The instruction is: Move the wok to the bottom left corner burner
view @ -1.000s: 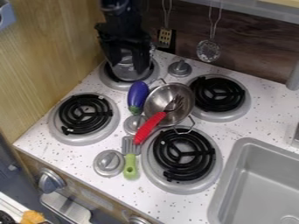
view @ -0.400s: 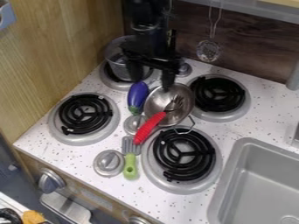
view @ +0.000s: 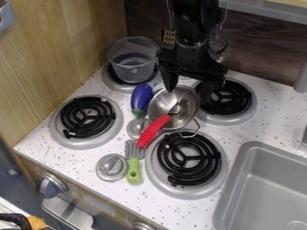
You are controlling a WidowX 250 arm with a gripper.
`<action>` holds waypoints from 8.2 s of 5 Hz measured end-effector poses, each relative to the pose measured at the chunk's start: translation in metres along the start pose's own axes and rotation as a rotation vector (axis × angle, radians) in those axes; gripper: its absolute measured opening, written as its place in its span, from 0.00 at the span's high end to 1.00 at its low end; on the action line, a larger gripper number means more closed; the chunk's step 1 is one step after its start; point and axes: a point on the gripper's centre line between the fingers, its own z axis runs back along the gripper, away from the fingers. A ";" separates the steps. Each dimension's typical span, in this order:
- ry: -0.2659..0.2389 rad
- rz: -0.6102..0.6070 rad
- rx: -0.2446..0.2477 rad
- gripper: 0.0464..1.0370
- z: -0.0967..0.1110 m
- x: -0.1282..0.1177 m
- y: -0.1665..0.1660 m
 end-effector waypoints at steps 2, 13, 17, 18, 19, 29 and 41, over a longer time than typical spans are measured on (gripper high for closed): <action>0.011 -0.010 0.063 0.04 -0.023 0.013 -0.004; 0.020 -0.019 0.024 0.36 -0.087 0.017 -0.019; 0.024 -0.116 0.081 0.96 -0.090 0.013 -0.020; 0.033 -0.138 0.164 0.96 -0.087 0.010 -0.019; 0.065 -0.156 0.212 0.97 -0.074 0.007 -0.017; 0.162 0.057 0.430 0.98 -0.024 -0.033 0.140; 0.215 -0.106 0.392 0.04 -0.049 -0.045 0.132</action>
